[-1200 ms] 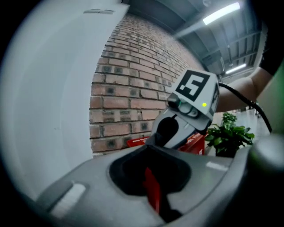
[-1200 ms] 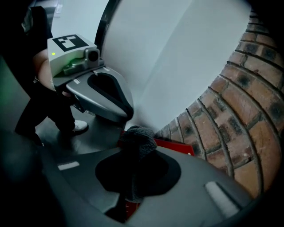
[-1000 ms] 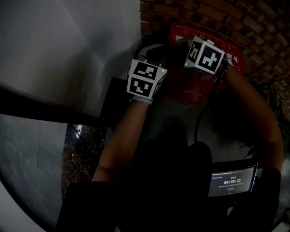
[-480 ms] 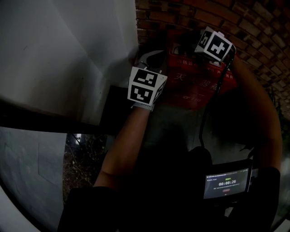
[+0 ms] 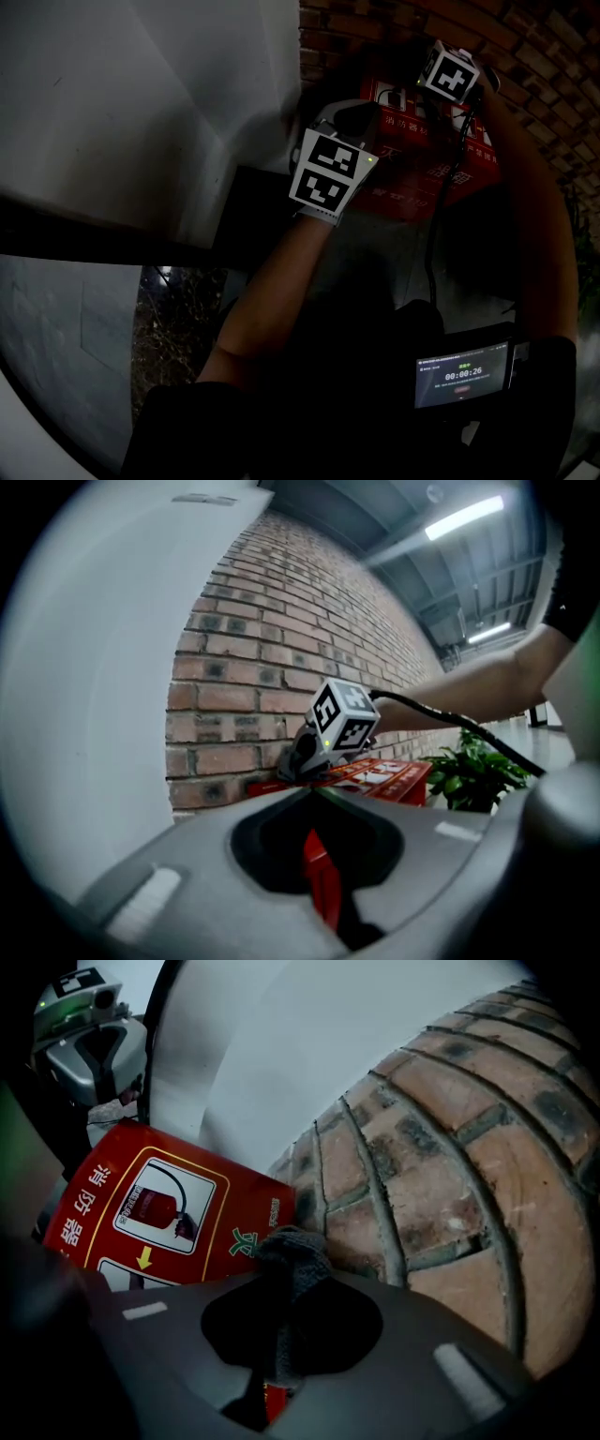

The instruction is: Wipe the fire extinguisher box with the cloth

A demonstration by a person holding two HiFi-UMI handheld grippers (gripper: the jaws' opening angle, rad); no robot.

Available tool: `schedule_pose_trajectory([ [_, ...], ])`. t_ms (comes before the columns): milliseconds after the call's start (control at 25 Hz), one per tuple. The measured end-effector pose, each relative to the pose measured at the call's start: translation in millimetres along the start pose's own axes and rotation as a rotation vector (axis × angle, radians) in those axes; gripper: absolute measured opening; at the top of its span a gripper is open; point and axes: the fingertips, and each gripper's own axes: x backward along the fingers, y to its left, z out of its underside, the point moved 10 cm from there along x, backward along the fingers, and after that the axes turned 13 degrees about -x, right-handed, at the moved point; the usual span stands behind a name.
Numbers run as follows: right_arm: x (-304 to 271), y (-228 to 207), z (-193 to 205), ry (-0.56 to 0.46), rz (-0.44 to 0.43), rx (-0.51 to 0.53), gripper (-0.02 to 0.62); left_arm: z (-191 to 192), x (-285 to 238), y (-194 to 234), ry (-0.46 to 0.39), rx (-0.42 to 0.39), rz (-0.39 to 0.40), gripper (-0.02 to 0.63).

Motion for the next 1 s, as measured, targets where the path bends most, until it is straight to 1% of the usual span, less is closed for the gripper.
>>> schedule_pose_trajectory([
  [120, 3.1, 4.8, -1.8, -0.014, -0.026, -0.007, 0.032, 0.7, 1.4, 1.6, 0.002, 0.001, -0.002, 0.002],
  [240, 10.2, 14.6, 0.4, -0.025, -0.088, -0.057, 0.032, 2.8, 1.9, 2.6, 0.003, -0.005, -0.005, 0.002],
  [320, 15.9, 26.0, 1.5, -0.03, -0.136, -0.071, 0.032, 2.4, 1.1, 1.6, 0.0, -0.011, -0.01, 0.002],
  [360, 18.8, 31.7, 2.0, -0.031, -0.149, -0.065, 0.032, 1.8, 0.6, 0.5, -0.002, -0.014, -0.011, 0.002],
  [480, 30.1, 47.0, 1.3, -0.032, -0.144, -0.008, 0.032, -0.4, -1.9, -4.4, -0.003, -0.013, -0.011, 0.002],
  [560, 38.9, 60.4, 2.2, -0.038, -0.163, 0.0, 0.032, -3.2, -3.3, -8.4, -0.006, -0.011, -0.015, 0.002],
  [760, 67.3, 91.8, 0.5, -0.065, -0.188, 0.071, 0.032, -2.1, -7.6, -16.4, 0.001, -0.002, -0.049, 0.002],
  [1000, 94.4, 120.9, 3.4, -0.092, -0.233, 0.095, 0.032, -10.6, -15.9, -22.7, -0.014, 0.044, -0.045, 0.002],
])
